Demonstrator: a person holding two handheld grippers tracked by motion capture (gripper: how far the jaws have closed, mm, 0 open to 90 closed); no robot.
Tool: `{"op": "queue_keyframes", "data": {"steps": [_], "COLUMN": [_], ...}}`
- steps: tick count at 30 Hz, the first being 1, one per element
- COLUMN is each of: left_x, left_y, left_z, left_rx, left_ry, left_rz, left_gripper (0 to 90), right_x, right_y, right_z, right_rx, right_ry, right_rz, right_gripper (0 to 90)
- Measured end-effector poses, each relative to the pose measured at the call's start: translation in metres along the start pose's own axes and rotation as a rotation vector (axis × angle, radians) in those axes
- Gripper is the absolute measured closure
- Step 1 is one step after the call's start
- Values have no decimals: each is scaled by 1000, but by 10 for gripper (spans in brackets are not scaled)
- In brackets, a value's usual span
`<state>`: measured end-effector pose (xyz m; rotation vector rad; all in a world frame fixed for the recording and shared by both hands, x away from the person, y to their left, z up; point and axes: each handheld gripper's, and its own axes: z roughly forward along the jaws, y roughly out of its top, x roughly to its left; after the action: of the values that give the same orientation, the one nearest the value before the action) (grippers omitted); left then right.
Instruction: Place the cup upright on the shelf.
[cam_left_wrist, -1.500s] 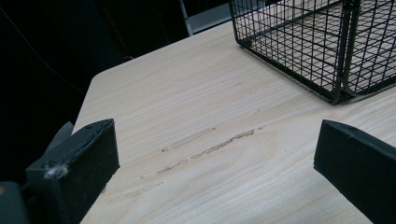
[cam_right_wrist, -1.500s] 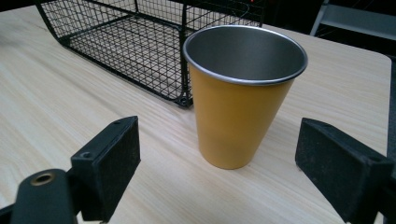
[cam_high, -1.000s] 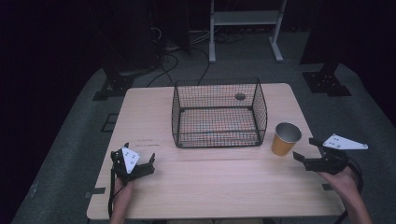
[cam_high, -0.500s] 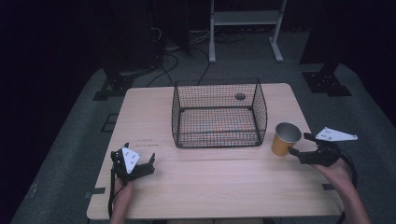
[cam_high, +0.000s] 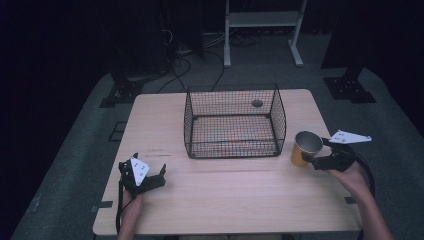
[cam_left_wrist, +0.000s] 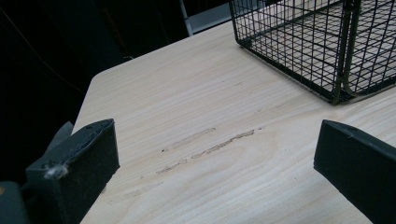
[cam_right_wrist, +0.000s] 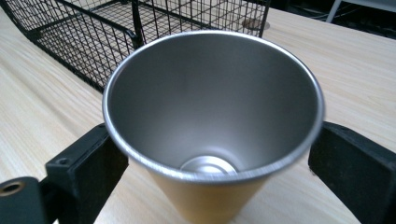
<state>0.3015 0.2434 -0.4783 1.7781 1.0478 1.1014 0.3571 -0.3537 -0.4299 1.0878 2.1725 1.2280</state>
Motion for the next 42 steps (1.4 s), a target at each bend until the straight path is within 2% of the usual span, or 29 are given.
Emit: {"op": "queue_keyframes", "data": {"steps": [9, 12, 22, 28, 33, 42], "left_x": [0, 0, 0, 0, 0, 0], "left_y": [0, 0, 0, 0, 0, 0], "left_z": [0, 0, 0, 0, 0, 0], "left_rx": [-1, -1, -1, -1, -2, -1], "left_ry": [-1, -2, -2, -2, -3, -2], "left_rz": [-1, 0, 0, -1, -2, 0], "left_gripper": [0, 0, 0, 0, 0, 0], "right_x": [5, 4, 4, 3, 10, 28], "right_y": [8, 8, 9, 12, 17, 27], "right_z": [14, 14, 13, 8, -2, -11], "right_rx": [0, -9, -6, -27, -52, -57], "right_ry": [16, 19, 30, 47, 78, 129], "right_rz": [-9, -3, -4, 11, 16, -25], "right_gripper": [75, 108, 113, 115, 117, 118]}}
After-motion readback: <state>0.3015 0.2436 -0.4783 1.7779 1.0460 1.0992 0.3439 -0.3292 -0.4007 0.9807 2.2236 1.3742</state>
